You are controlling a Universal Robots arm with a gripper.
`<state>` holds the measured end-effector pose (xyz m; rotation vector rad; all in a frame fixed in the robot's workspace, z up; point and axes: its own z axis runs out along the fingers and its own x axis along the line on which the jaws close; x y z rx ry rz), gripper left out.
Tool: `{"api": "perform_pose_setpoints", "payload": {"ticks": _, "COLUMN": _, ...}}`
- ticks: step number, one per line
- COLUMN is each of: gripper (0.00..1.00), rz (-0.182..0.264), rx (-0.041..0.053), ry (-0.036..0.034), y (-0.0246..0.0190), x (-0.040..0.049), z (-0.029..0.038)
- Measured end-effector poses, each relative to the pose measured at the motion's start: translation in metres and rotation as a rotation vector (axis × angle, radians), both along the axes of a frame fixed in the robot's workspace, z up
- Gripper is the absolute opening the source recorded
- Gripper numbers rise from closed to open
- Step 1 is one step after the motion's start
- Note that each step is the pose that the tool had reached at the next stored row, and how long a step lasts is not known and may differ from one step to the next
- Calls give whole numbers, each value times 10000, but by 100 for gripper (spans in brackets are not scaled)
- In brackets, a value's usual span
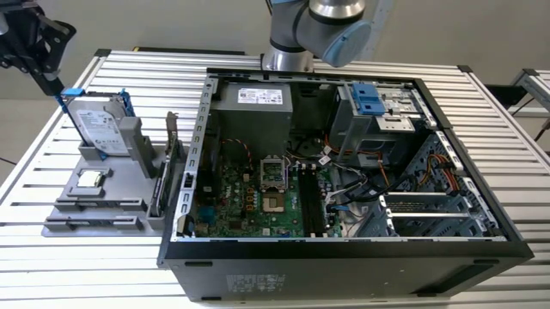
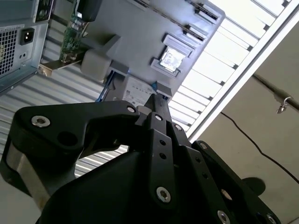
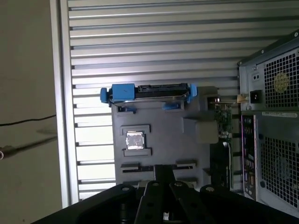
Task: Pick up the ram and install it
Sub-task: 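Reach for the ram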
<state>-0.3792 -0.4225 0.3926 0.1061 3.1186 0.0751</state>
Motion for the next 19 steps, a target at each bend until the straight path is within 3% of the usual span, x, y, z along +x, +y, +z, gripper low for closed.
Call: {"api": "perform_pose_setpoints", "payload": {"ticks": 19, "gripper": 0, "rz": 0, "rx": 1, "ry": 0, "y": -187, "x": -42, "z": 0}}
